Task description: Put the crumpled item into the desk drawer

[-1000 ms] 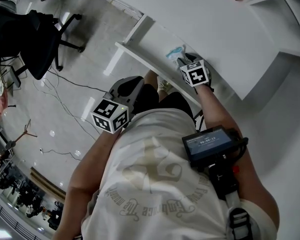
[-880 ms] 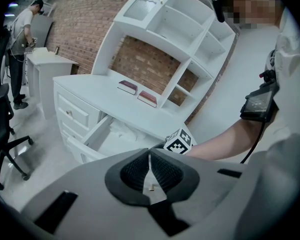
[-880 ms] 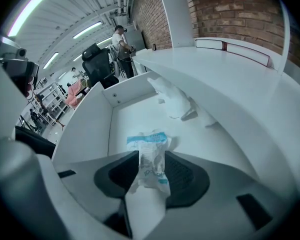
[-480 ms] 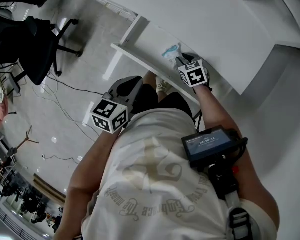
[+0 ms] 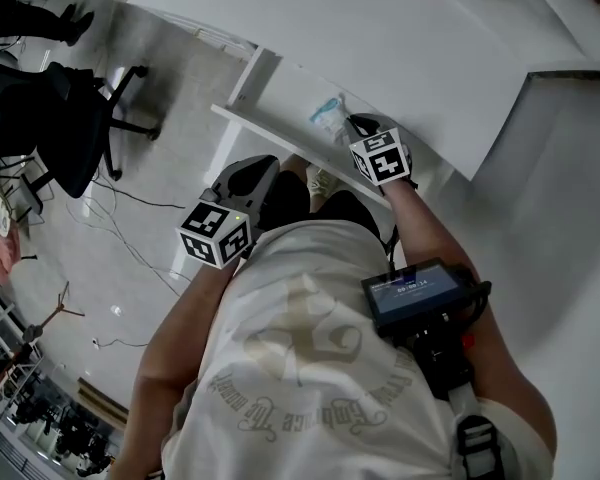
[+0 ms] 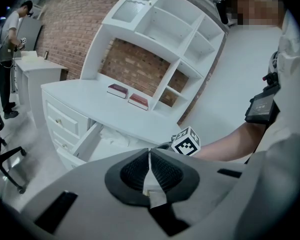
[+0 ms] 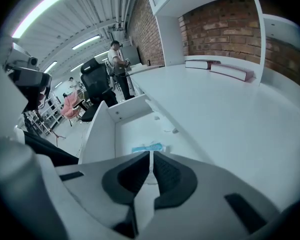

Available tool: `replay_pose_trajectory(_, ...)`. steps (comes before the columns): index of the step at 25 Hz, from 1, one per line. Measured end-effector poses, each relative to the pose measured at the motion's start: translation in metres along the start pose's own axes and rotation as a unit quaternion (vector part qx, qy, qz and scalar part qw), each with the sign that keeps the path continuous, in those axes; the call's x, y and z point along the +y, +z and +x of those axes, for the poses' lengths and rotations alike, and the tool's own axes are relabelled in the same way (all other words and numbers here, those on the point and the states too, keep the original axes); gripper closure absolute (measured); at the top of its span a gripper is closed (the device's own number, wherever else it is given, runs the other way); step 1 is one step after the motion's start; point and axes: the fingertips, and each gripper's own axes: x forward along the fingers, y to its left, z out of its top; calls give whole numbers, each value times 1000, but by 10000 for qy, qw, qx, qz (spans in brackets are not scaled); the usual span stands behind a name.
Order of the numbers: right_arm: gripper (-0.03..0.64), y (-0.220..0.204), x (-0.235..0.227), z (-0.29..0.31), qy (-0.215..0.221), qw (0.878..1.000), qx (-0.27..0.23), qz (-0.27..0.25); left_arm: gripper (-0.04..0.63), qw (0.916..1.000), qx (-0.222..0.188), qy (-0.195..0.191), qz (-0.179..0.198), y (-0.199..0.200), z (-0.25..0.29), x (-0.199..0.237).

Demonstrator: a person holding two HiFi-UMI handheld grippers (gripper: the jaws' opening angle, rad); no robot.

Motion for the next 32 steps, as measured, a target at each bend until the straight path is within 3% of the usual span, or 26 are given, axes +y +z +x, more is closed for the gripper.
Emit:
replay_pose_trajectory(17,592,67,22,-99,16,9950,-979,174,565,9971,-185,-627,387,44,6,-38)
replay_pose_trajectory(32,594,106,25,-181,154,9810,-1925,185,565,9951,-422,-707,555,58,11,-58)
